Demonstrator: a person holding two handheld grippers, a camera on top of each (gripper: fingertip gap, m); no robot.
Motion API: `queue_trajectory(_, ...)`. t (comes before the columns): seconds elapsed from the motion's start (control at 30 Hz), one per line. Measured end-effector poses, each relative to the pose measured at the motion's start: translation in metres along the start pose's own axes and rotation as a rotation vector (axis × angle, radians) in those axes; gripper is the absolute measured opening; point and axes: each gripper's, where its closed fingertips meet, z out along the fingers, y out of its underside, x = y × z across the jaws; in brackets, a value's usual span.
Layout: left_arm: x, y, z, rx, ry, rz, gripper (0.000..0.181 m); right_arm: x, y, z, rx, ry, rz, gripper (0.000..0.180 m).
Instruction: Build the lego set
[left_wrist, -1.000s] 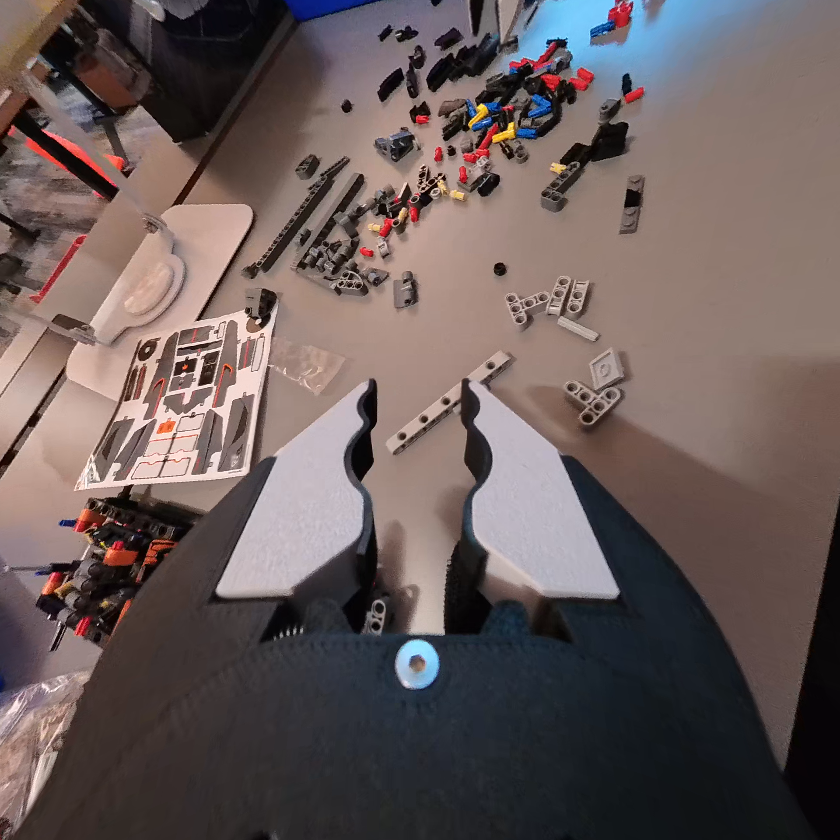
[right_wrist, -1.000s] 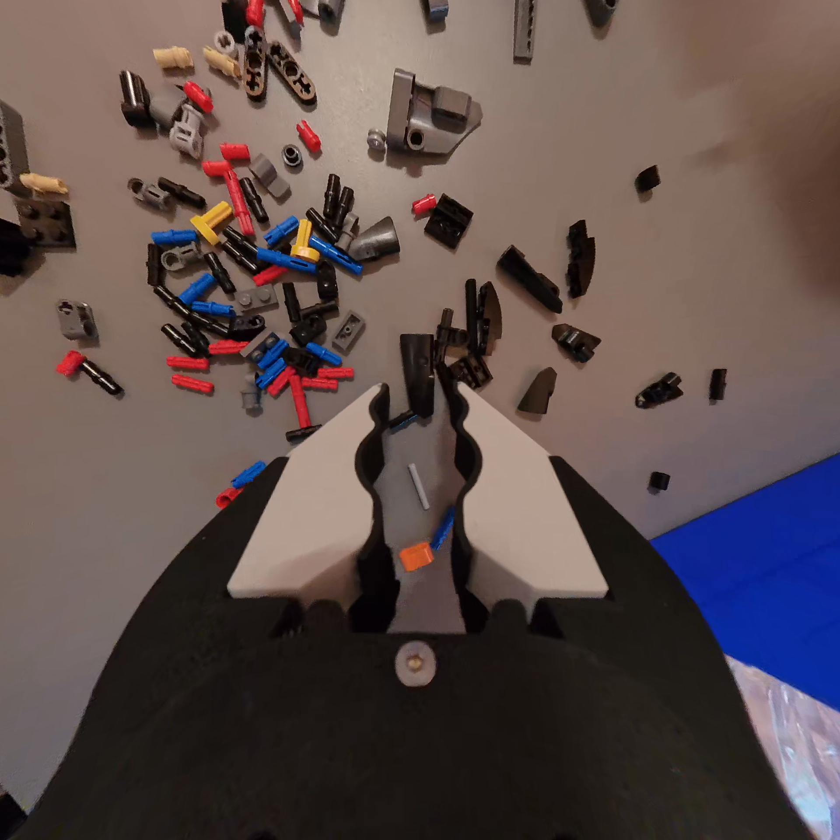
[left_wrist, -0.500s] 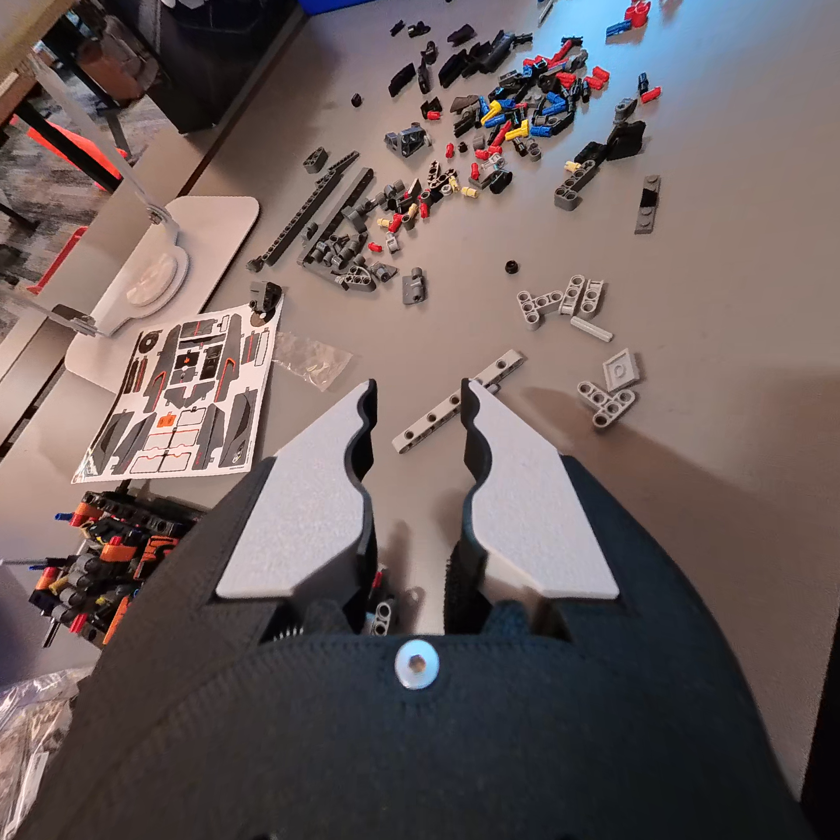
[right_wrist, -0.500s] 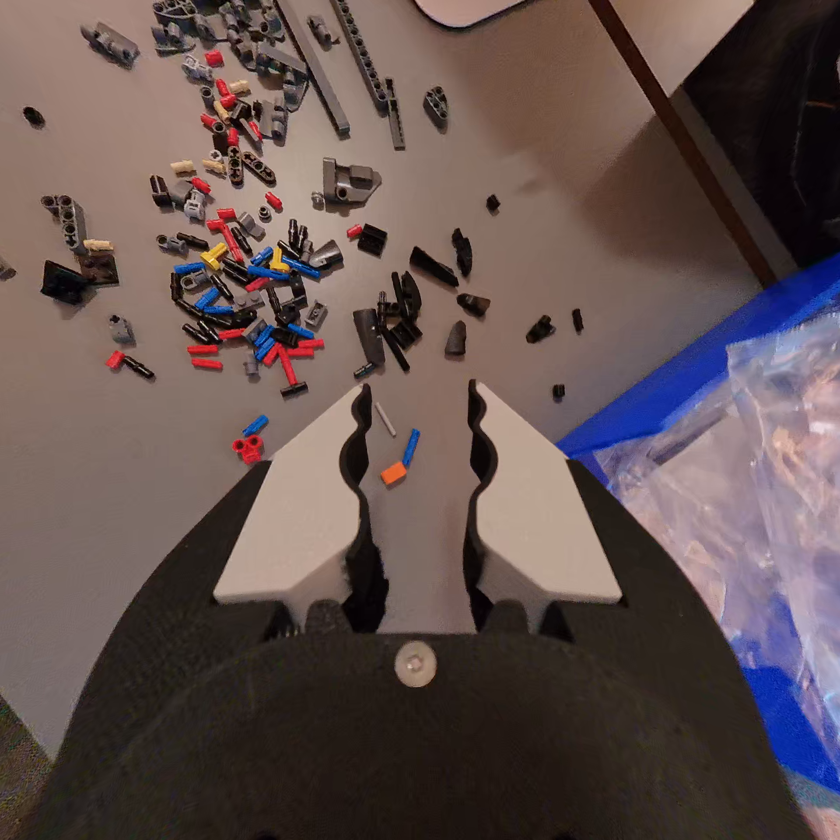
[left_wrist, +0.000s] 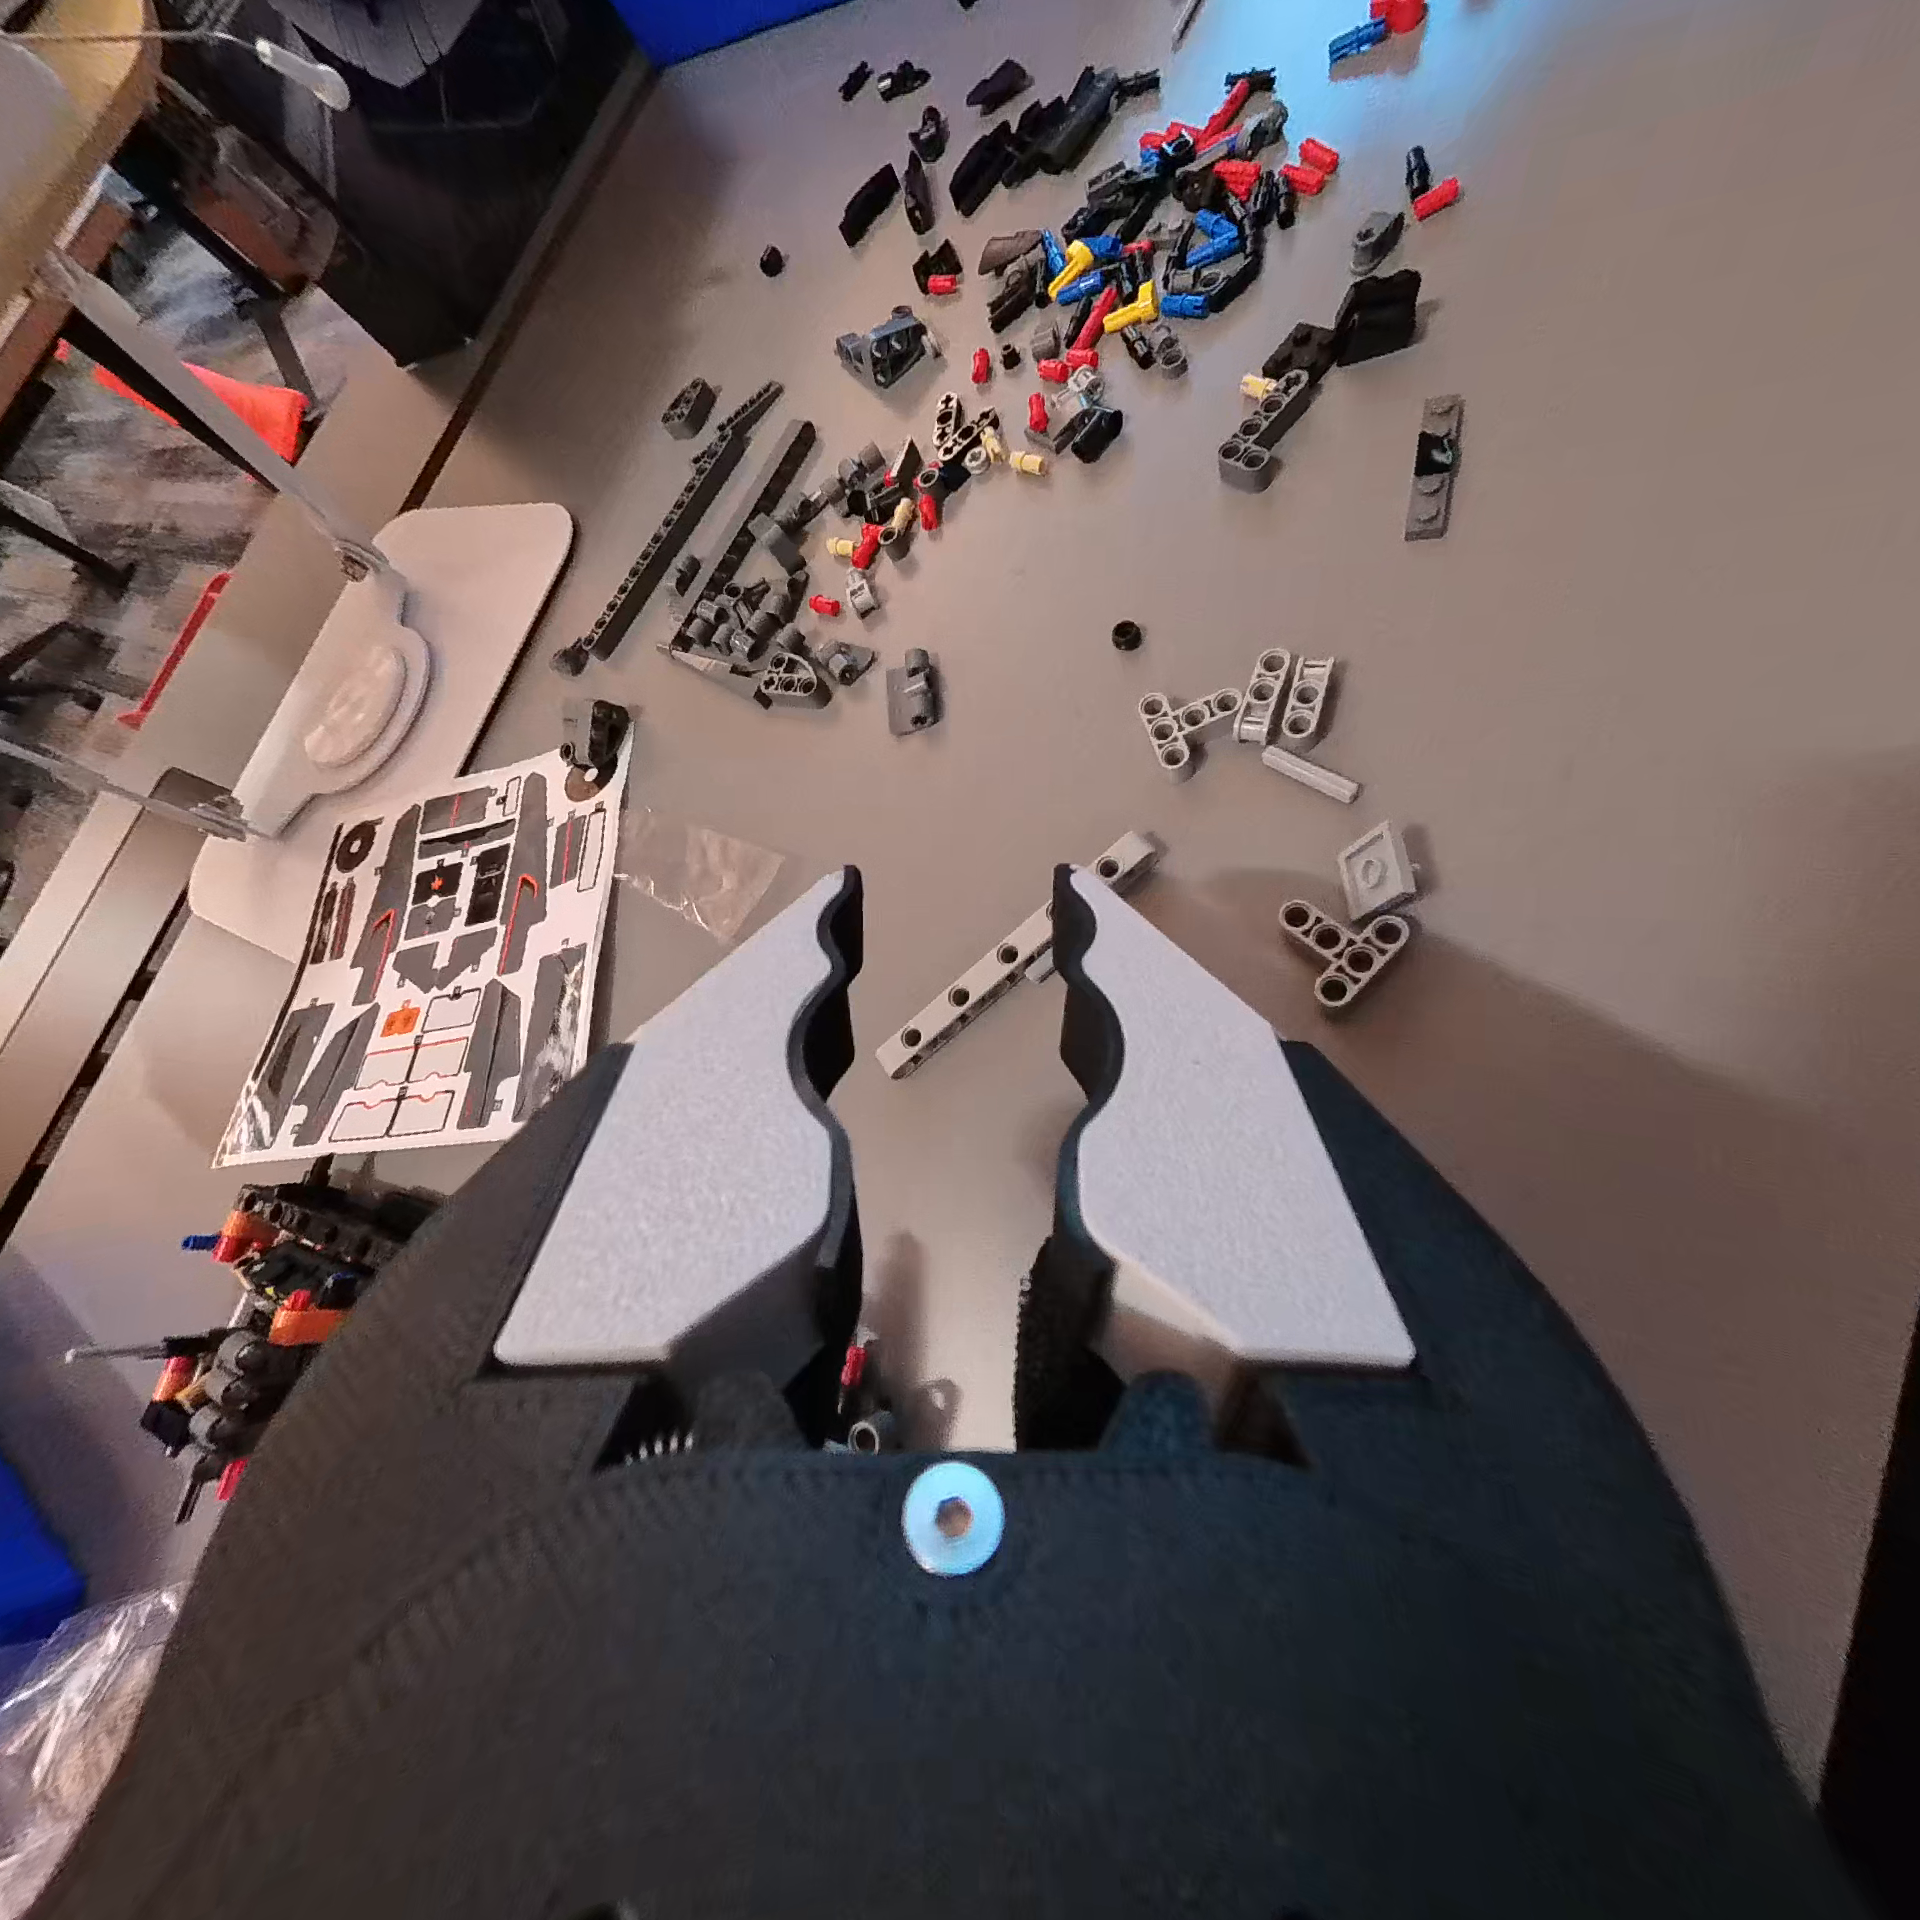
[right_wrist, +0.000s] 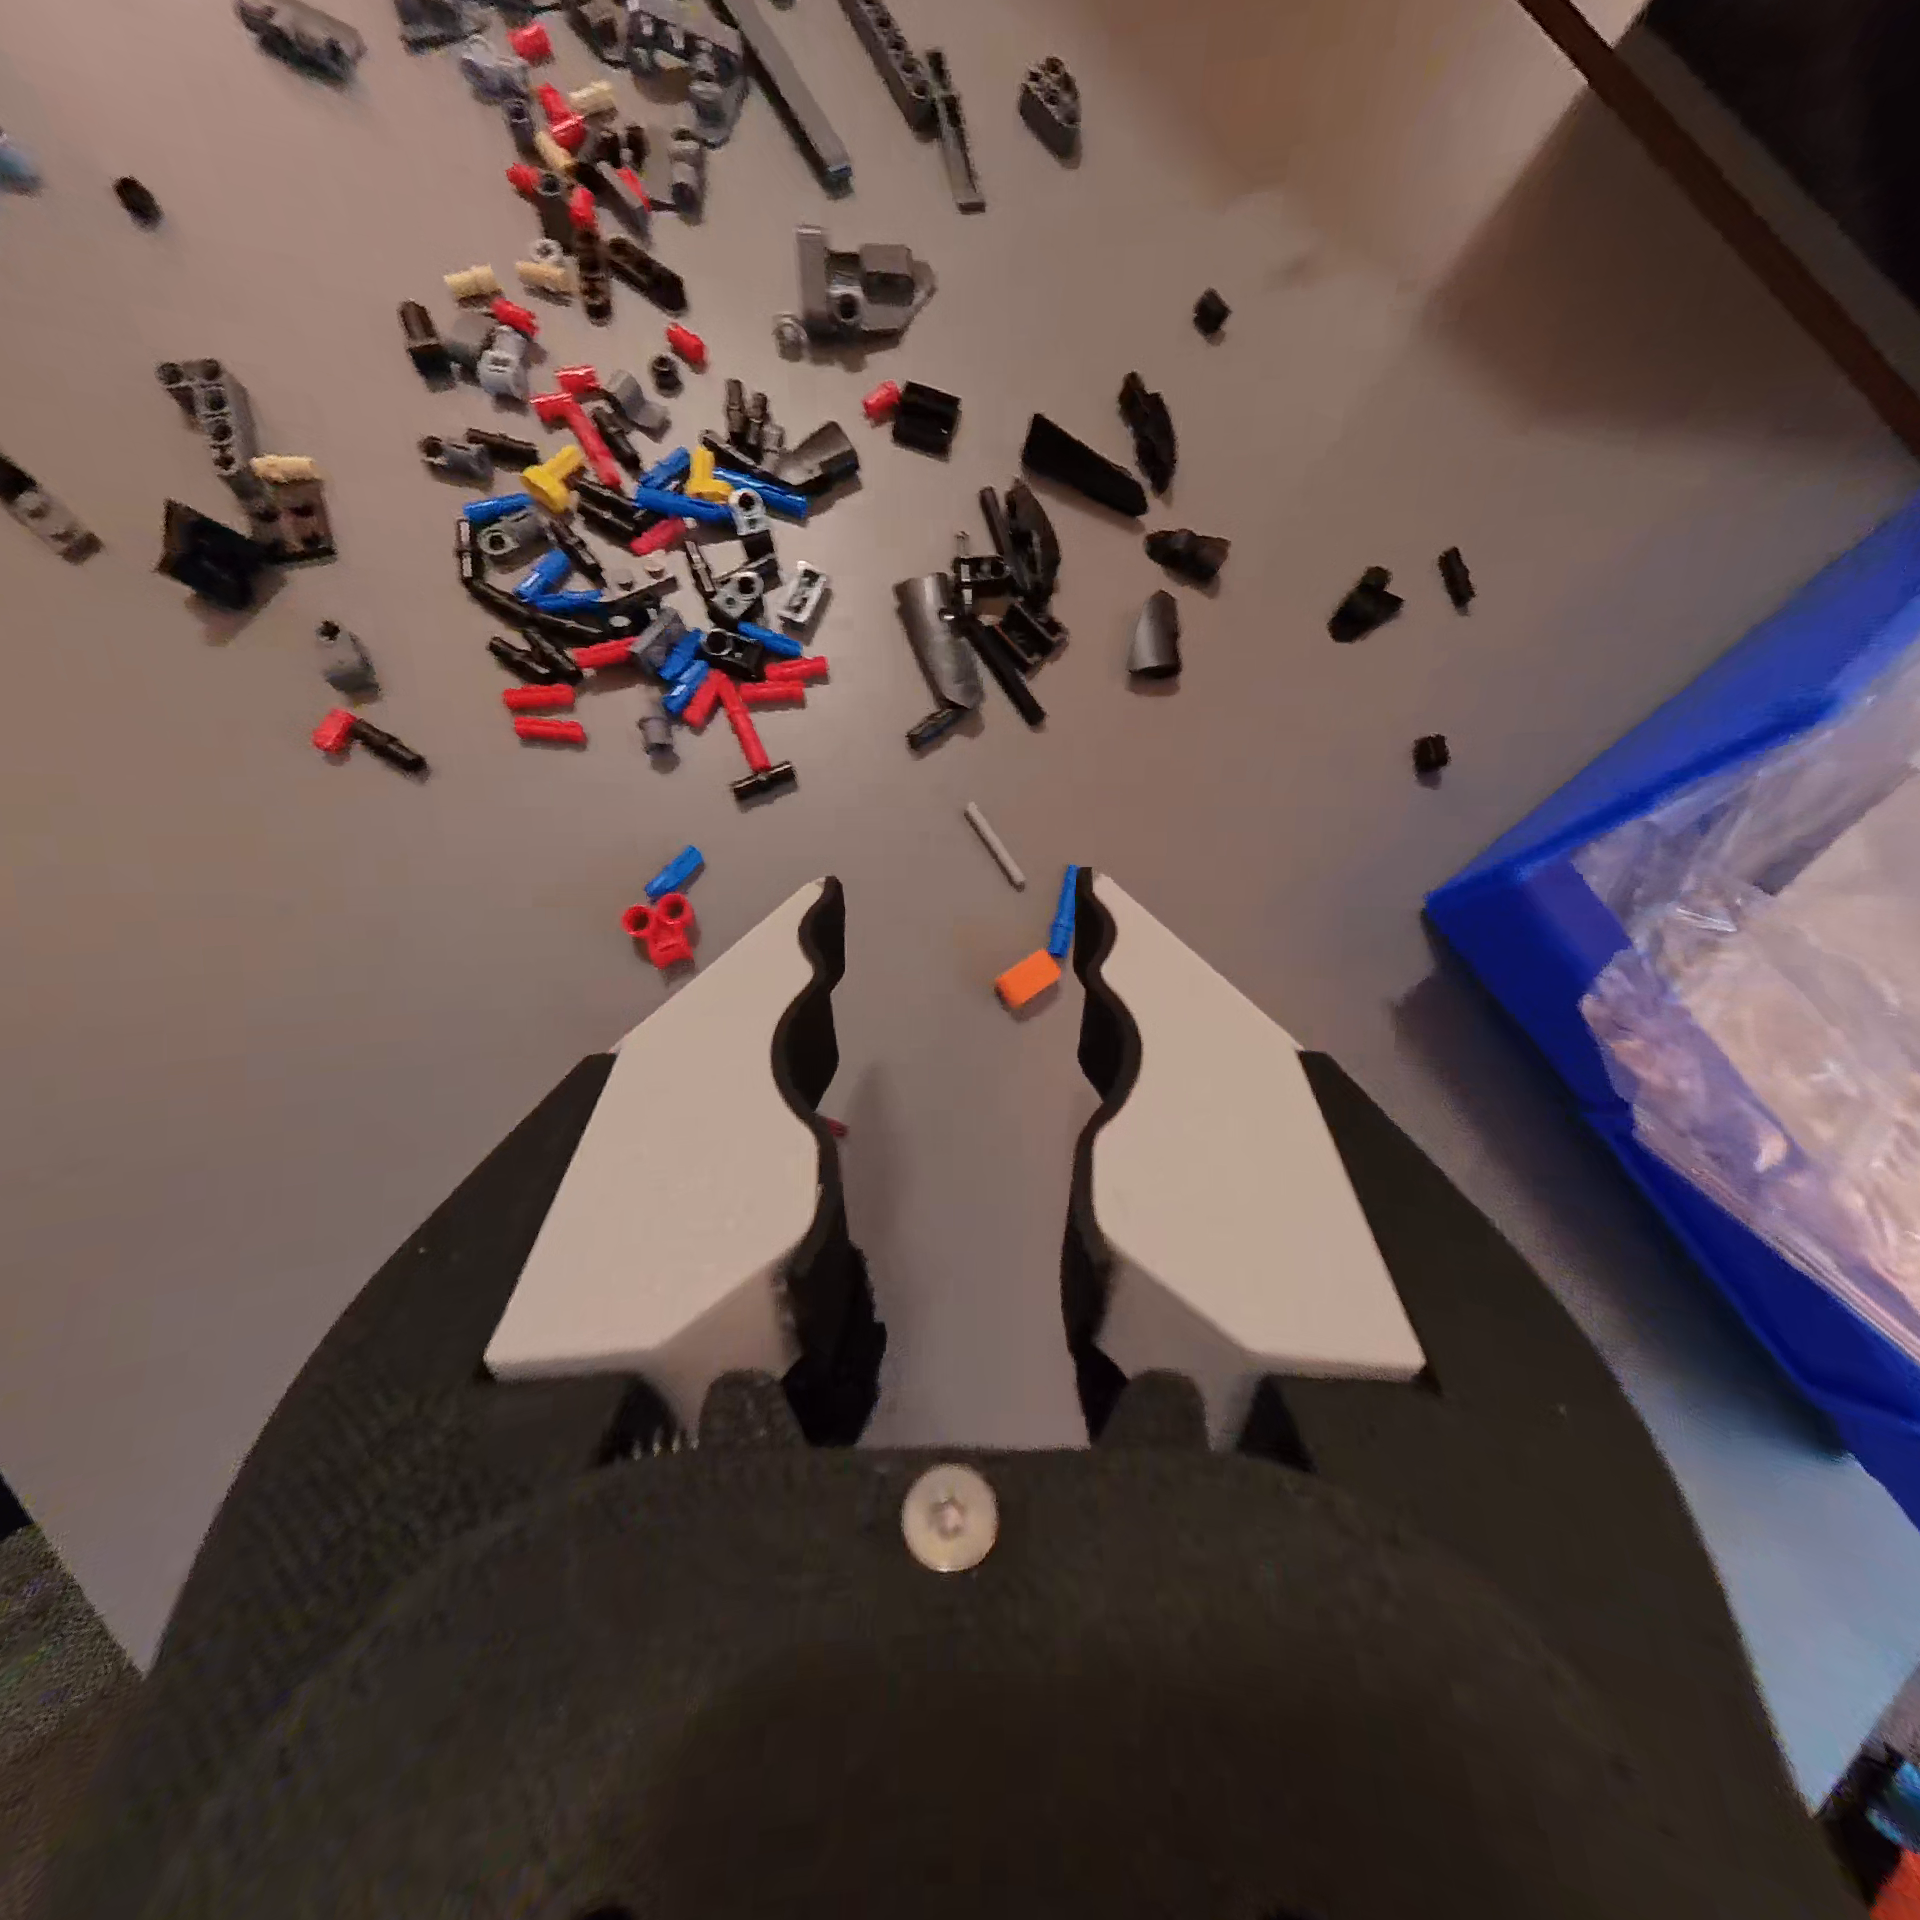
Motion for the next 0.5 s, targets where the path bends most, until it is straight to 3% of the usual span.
queue_trajectory(0.27,0.0,0.004,0.004,0.002,0.022,-0.034,0.034,-0.057,-0.016,0.022,0.006,-0.139,-0.118,0.036)
queue_trajectory(0.5,0.001,0.005,0.002,-0.006,0.018,-0.024,0.034,-0.065,-0.03,0.056,-0.042,-0.156,-0.134,0.038)
